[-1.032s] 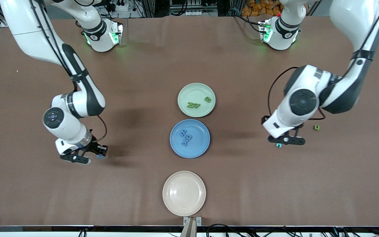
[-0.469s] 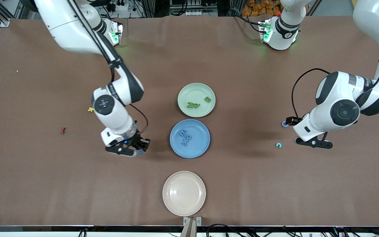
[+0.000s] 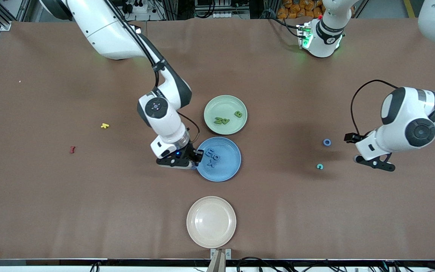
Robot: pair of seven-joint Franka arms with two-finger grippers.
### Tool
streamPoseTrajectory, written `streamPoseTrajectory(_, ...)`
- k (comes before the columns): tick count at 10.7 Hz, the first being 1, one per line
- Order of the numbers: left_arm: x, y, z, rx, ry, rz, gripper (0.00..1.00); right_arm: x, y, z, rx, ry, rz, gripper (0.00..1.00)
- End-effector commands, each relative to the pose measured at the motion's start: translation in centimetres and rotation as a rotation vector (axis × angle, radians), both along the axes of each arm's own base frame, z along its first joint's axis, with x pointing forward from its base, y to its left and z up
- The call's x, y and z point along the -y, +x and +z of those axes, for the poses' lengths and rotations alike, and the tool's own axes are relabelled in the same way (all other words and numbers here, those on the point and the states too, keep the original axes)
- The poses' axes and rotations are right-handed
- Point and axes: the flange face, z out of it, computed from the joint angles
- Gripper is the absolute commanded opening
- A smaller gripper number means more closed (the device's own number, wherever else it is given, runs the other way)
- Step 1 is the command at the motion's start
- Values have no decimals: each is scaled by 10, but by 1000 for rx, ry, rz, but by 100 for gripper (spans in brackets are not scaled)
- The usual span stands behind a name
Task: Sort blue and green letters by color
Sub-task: 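Grasp the blue c with the right gripper while the left gripper returns, then release the blue c on the blue plate while the left gripper reaches green n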
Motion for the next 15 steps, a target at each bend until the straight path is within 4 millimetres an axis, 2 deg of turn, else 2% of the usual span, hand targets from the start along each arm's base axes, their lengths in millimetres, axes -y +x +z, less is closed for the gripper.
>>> streamPoseTrajectory(1,-63,-14,-15,-25,-74,-65,100,-35,-13,3,-6,37,8,25)
streamPoseTrajectory(2,-78,-17,-24,-33,-87,-67,100,-40,-18,3,-14,44,-8,92)
streamPoseTrajectory(3,-85,-23,-36,-29,-86,-64,100,-42,-19,3,-22,51,-40,100)
streamPoseTrajectory(5,-97,-34,-59,15,-74,-84,100,-40,-19,4,-23,43,-32,100)
streamPoseTrajectory(6,-97,-36,-64,27,-75,-95,100,-35,-15,8,-17,40,-33,100)
streamPoseTrajectory(7,-103,-39,-67,23,-69,-86,93,-25,-10,9,-17,33,-42,100)
streamPoseTrajectory(8,-102,-39,-69,21,-62,-90,83,-5,1,8,-22,21,-54,100)
streamPoseTrajectory(10,-103,-38,-74,24,-63,-90,69,52,24,11,-46,-40,-23,100)
streamPoseTrajectory(12,-103,-36,-83,40,-67,-91,66,126,45,16,-108,-108,-6,100)
streamPoseTrajectory(14,-97,-31,-85,57,-69,-100,64,209,68,21,-141,-147,11,100)
streamPoseTrajectory(15,-92,-29,-88,57,-71,-97,64,242,73,21,-154,-168,19,100)
